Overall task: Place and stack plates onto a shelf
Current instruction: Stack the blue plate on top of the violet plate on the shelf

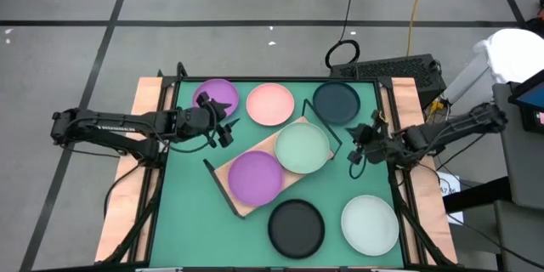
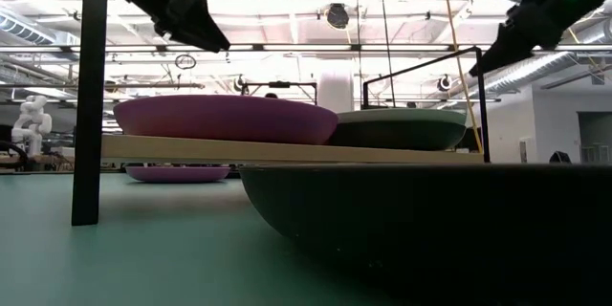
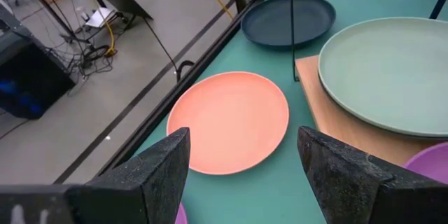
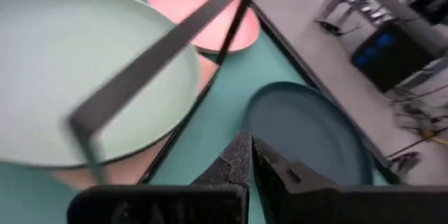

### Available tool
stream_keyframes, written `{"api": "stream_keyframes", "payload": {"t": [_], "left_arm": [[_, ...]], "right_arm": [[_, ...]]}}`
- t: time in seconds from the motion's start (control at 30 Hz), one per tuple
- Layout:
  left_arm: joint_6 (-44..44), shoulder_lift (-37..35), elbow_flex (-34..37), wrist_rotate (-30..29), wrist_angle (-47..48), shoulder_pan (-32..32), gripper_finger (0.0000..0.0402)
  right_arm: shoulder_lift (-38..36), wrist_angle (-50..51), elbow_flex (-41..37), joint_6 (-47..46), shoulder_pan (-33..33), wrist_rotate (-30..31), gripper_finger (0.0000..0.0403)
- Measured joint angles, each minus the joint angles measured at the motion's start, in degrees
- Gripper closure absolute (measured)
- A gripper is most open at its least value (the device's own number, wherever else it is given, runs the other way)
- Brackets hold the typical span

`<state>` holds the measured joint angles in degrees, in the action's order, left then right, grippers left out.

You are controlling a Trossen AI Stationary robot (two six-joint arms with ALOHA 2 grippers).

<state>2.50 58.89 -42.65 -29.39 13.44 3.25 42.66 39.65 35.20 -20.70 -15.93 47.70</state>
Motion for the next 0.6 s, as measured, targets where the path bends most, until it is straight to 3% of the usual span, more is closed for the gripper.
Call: {"api": "stream_keyframes", "payload": {"t": [0.2, 0.6], "left_arm": [[-0.76, 0.00, 0.00, 1.59, -0.03, 0.00, 0.0133], [-0.81, 0.00, 0.00, 2.99, -0.01, 0.00, 0.0133]], "right_arm": [[0.01, -4.97, -3.38, 7.00, 7.28, -0.43, 0.0403], [0.02, -13.76, -4.85, 26.33, 23.81, -18.11, 0.0403]]}}
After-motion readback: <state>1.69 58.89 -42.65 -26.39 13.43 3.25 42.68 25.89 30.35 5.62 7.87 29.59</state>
